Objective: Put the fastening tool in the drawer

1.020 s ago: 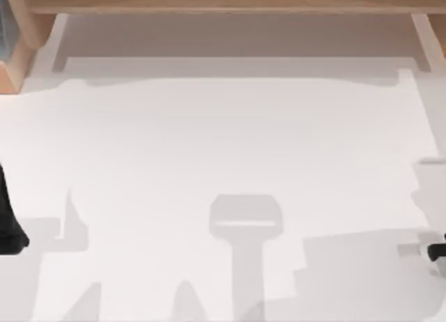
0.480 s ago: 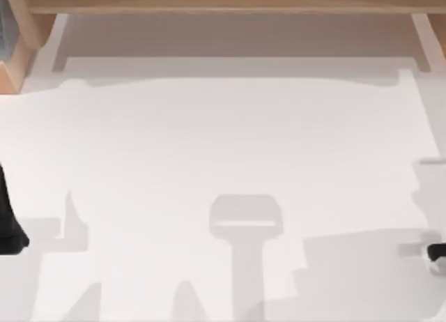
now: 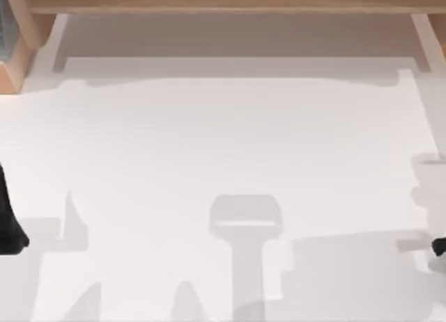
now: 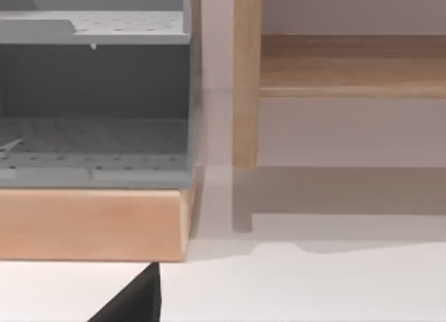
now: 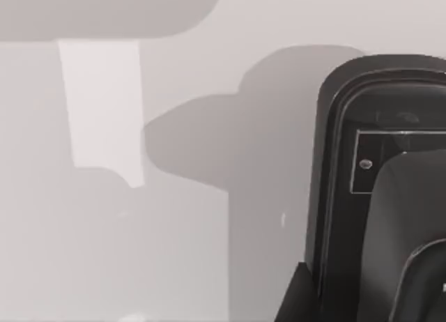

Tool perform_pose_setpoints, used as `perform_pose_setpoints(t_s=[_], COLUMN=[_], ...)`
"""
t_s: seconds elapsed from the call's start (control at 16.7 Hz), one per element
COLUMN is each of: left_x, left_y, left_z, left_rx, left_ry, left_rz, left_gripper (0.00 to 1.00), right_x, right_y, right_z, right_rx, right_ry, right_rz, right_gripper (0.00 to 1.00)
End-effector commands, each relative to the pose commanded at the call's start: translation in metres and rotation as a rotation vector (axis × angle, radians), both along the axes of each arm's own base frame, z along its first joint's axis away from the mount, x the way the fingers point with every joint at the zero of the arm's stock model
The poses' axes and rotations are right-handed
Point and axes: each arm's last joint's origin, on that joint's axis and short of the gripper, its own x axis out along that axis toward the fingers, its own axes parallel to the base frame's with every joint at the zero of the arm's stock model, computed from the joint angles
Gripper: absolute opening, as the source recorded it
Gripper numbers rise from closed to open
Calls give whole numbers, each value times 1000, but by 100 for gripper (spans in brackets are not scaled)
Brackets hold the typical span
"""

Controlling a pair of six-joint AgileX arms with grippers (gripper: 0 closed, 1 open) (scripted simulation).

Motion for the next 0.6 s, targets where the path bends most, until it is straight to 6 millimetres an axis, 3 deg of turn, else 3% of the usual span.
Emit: perform_pose_setpoints(t_s=[0.18,0.42,0.6], left_x=[0,0,0], left_y=[0,0,0], left_z=[0,0,0], left_rx=[0,0,0], left_ry=[0,0,0], left_rz=[0,0,0], left_gripper=[100,100,100], right_x=[0,0,12], right_y=[0,0,-2], right_z=[13,11,24], right_rx=[1,1,0], right_ry=[-9,-5,-47], right_rz=[0,-1,4], right_gripper=[0,0,0])
